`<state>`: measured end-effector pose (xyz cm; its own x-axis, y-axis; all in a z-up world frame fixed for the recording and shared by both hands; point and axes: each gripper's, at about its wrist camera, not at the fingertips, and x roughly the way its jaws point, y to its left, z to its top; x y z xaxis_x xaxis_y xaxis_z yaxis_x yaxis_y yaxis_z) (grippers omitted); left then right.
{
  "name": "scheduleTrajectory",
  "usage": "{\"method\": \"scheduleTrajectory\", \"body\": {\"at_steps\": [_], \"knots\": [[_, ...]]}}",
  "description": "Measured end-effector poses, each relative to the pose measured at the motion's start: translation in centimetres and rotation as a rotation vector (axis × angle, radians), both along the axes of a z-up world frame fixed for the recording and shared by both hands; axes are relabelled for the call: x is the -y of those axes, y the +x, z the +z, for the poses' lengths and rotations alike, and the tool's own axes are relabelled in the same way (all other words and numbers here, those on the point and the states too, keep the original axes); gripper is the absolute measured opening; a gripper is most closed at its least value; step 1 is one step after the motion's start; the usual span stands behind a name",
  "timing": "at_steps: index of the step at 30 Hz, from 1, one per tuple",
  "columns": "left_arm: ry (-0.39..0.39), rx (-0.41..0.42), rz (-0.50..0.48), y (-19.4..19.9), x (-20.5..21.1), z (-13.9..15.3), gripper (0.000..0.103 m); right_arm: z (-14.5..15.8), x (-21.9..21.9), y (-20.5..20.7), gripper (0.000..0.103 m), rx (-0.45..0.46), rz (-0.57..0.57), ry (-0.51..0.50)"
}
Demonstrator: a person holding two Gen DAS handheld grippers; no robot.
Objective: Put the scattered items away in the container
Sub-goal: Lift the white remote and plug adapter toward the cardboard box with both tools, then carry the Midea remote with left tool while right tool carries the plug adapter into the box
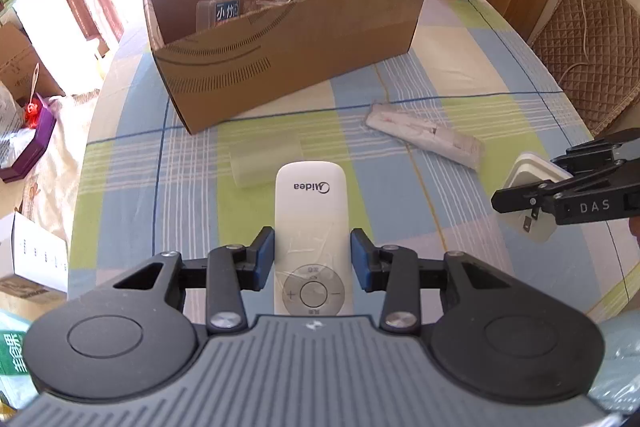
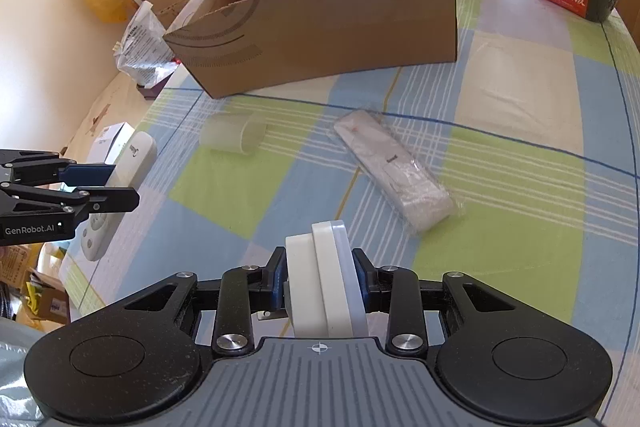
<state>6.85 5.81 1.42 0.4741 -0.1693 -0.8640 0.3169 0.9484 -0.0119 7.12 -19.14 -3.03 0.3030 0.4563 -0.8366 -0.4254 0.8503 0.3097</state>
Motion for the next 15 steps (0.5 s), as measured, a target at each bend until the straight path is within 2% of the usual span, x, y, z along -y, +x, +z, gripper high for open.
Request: {"method": "scheduleTrajectory", "body": {"at_steps": [9,15], "knots": [[-0.012,0.021,-0.031,2.8,-0.8,1.3,0.035,1.1,-1.6,2.6,0.036,-0.003,0.039,0.020],[0.007,0.068,-0.108,6.6,-1.9,3.3,0.035,4.5,-2.0,7.2,0.036,0.054,0.121,0.007]]}}
